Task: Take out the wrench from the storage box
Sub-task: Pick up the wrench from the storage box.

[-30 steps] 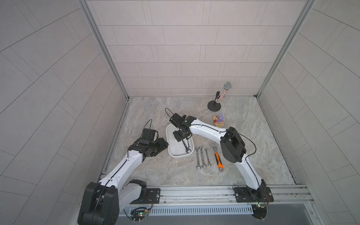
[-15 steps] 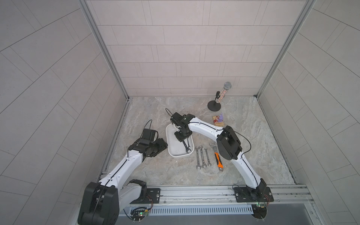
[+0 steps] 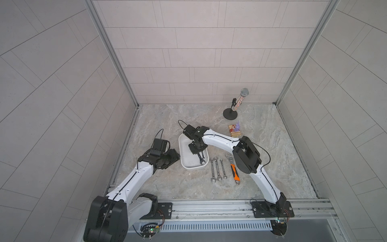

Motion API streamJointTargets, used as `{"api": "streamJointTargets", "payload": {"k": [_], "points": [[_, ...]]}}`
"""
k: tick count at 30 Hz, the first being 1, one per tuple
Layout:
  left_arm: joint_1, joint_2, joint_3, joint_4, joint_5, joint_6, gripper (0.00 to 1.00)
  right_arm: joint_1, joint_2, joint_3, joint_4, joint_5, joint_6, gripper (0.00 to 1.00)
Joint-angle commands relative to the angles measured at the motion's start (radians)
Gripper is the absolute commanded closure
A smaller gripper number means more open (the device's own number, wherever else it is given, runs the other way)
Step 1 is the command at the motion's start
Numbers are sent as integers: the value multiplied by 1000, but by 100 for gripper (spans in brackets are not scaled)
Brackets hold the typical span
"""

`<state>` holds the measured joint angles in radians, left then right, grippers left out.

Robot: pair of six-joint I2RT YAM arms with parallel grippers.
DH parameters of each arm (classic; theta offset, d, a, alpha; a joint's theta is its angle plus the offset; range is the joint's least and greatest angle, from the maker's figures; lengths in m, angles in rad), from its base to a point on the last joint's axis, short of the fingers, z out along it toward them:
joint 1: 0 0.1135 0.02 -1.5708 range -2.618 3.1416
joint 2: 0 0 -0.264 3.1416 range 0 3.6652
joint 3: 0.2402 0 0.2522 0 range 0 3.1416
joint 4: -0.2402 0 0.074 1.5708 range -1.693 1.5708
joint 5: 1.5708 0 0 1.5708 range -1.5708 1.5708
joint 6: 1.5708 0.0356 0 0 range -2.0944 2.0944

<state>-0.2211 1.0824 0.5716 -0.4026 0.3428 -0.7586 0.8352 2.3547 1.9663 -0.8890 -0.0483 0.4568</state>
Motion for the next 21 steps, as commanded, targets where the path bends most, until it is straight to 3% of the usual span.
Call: {"api": "streamJointTargets", "payload": {"k": [1,9,21], "points": [[0,-7,24,-19,-14,18,39,11,79,-88,-93,5,90,76],[0,-10,24,-19,-13,18,39,24,67,-22,-79,-59,126,81],[1,-12,23,-18,-14,19,39,25,24,74,-98,-32,126,86]]}}
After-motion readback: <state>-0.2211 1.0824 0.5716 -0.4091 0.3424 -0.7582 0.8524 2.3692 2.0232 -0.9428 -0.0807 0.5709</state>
